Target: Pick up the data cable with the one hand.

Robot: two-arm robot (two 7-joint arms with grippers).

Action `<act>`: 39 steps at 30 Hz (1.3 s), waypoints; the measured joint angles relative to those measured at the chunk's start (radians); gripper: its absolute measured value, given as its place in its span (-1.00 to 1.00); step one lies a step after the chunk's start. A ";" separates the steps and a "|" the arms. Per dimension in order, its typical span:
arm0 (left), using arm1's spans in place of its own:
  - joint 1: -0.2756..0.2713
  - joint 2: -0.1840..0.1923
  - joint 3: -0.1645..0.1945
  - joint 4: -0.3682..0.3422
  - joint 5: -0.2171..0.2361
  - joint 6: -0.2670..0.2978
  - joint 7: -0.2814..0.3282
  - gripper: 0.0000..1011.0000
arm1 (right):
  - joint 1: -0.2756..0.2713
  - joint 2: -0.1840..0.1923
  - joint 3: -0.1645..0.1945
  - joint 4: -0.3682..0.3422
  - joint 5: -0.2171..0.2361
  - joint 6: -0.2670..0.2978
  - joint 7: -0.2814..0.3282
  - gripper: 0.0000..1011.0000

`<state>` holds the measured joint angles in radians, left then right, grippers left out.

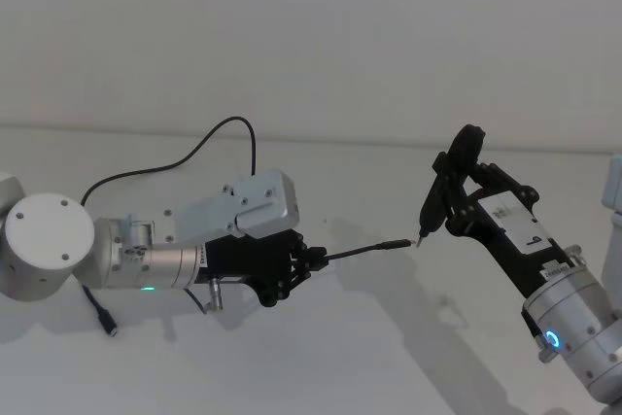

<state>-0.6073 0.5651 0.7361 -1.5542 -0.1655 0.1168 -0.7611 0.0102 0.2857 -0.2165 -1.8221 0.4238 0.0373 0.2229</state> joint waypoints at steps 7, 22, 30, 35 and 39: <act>0.000 0.000 0.000 0.000 0.000 0.000 0.000 -0.91 | 0.000 0.000 0.000 0.000 -0.001 0.001 0.000 -0.47; 0.000 0.000 0.000 0.000 0.000 0.000 0.000 -0.91 | 0.000 0.000 0.000 0.000 -0.002 0.000 -0.001 -0.47; 0.000 0.000 0.000 0.000 0.000 0.000 0.000 -0.91 | 0.003 0.000 0.000 0.003 -0.001 -0.004 0.003 -0.47; 0.000 0.000 0.000 0.000 0.000 0.000 0.000 -0.91 | 0.004 0.001 -0.001 0.004 0.001 -0.007 0.008 -0.47; 0.000 0.000 0.000 0.000 0.000 0.000 0.000 -0.91 | 0.005 0.002 -0.003 0.005 0.005 -0.009 0.009 -0.47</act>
<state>-0.6073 0.5652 0.7361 -1.5542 -0.1655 0.1168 -0.7612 0.0156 0.2879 -0.2193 -1.8175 0.4289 0.0282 0.2321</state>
